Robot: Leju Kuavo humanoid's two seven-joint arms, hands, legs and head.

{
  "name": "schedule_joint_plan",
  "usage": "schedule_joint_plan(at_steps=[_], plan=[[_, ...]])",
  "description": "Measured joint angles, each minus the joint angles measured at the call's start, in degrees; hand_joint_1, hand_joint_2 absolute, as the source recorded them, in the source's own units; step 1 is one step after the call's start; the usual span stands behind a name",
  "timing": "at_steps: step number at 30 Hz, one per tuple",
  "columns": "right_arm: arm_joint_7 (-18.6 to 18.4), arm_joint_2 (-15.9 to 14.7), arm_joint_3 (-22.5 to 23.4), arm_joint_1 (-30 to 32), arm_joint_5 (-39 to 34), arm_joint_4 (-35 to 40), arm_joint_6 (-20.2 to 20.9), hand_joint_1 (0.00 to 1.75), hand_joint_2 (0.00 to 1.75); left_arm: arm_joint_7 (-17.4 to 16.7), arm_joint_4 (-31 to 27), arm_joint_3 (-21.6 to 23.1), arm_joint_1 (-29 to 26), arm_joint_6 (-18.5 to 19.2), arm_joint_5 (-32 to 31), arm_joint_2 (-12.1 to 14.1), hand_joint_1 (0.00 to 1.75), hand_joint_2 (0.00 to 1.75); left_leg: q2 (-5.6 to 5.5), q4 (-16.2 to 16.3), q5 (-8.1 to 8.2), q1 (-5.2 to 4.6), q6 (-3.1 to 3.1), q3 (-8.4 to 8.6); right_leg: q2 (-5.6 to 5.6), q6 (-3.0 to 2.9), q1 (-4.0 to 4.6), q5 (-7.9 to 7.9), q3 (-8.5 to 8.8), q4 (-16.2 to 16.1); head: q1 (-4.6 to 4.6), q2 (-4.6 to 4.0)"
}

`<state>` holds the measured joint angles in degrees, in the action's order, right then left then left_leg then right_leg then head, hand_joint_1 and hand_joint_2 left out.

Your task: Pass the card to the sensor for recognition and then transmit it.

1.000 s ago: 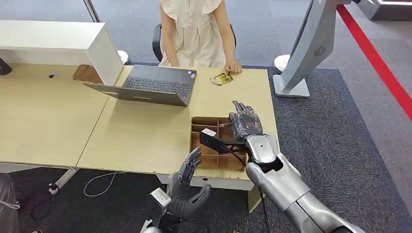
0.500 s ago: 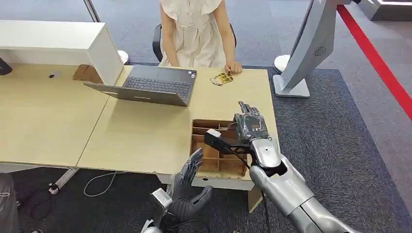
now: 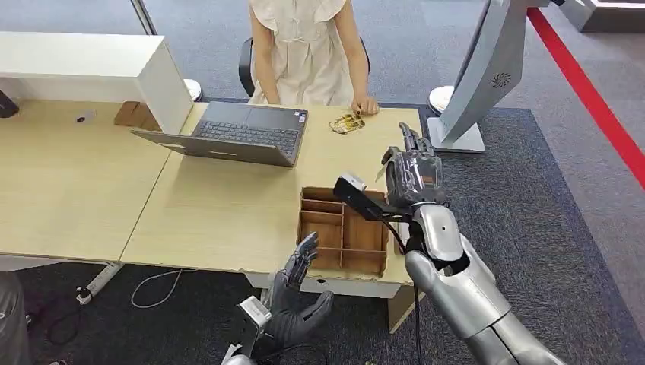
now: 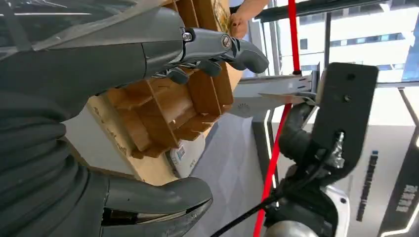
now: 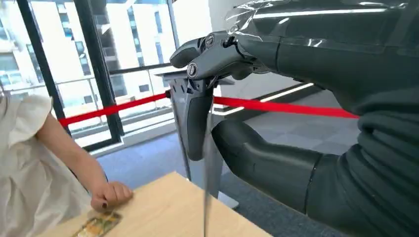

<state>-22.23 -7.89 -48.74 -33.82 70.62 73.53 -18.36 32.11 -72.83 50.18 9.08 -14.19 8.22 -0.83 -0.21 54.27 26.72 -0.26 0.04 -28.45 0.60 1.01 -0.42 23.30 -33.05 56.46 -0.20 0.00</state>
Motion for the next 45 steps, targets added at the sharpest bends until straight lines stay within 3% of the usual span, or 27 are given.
schedule_joint_plan(at_steps=[9,12,19,34,45], plan=[[-0.5,-0.7,0.7,0.1,-0.1,1.8,0.0,1.75,1.75,0.0,0.0,0.0,0.0,-0.2,0.0,0.0,0.0,1.75,0.0,0.0,0.0,0.0,0.0,0.0,0.0,0.0,0.0,0.0,0.0,0.0,0.0,0.02],[-1.4,-4.6,2.6,2.5,-2.9,6.5,-1.2,1.75,1.75,-0.3,0.0,0.0,0.0,-2.2,0.6,0.0,0.0,1.75,-0.01,0.0,0.01,0.0,0.0,-0.02,0.0,0.0,0.0,0.0,0.0,0.0,0.0,0.0],[-1.3,-5.9,3.0,4.6,-4.0,6.0,-1.6,1.75,1.75,-1.2,0.0,0.0,0.0,-2.7,1.1,0.1,0.0,1.75,-0.02,0.0,0.01,0.01,0.01,-0.04,0.0,0.0,0.0,0.0,0.0,0.0,0.0,0.0],[1.7,-6.2,2.1,7.0,-5.8,-0.2,0.6,1.75,1.75,-1.2,0.0,0.1,0.1,-2.3,1.4,0.2,0.0,1.75,-0.02,0.0,0.01,0.01,0.01,-0.06,0.0,0.0,-0.01,0.0,0.0,0.0,0.0,0.0],[4.9,-4.7,0.8,7.0,-8.0,-7.4,0.3,1.75,1.75,-1.2,0.0,0.0,0.1,-2.9,1.4,0.2,0.0,1.75,-0.03,0.0,0.01,0.01,0.01,-0.07,-0.01,0.0,-0.01,0.0,0.0,0.0,0.0,0.0]])
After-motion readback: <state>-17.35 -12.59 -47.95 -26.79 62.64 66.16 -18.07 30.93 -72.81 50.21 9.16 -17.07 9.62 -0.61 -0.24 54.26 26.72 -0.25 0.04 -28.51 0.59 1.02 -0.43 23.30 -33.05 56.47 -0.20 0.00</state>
